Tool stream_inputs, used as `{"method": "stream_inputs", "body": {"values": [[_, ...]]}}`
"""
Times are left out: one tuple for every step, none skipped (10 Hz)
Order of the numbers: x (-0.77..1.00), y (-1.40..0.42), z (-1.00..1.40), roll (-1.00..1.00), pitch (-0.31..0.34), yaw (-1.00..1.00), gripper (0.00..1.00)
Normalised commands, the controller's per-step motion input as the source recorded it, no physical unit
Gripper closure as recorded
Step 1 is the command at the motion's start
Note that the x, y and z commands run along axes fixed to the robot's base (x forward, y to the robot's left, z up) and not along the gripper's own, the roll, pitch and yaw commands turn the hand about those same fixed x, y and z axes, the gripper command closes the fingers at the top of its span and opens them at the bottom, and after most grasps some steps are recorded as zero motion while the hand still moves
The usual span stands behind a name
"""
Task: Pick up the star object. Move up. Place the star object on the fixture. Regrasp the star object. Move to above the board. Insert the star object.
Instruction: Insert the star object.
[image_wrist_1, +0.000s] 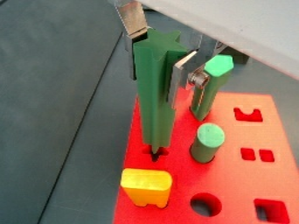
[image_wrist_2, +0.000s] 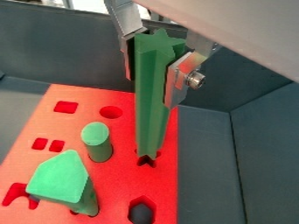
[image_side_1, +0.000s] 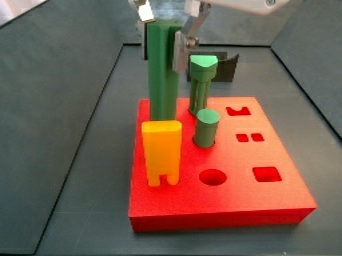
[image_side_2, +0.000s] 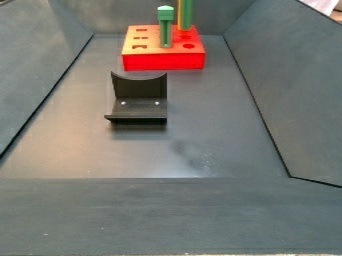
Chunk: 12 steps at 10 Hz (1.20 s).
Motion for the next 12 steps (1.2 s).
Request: {"method": "stream_inputs", "body": {"values": [[0.13,0.0,-0.23,0.0,0.081,-0.08,1.0],[0.18,0.0,-0.34,0.0,0.089,-0.03,1.0],[0.24,0.0,-0.19,0.0,0.139,-0.09,1.0],[0.23,0.0,-0.19,0.09,0.161,-0.05,1.0],[0.28,0.0,-0.18,0.09,0.163,-0.07,1.0],[0.24,0.0,-0.07,0.12,0.184,-0.1,1.0],[0.0,0.0,-0.06,0.13,0.149,-0.15,1.0],[-0.13,-0.09,-0.08,0.17,0.063,-0.07,1.0],[-0.17,-0.14,-0.06,0.15,0.026,-0.01,1.0],[-0.21,-0.2,-0.04,0.15,0.0,0.0,1.0],[-0.14,-0.17,-0.09,0.09,0.0,0.0,1.0],[0.0,-0.02,-0.17,0.02,0.024,-0.01,1.0]]}}
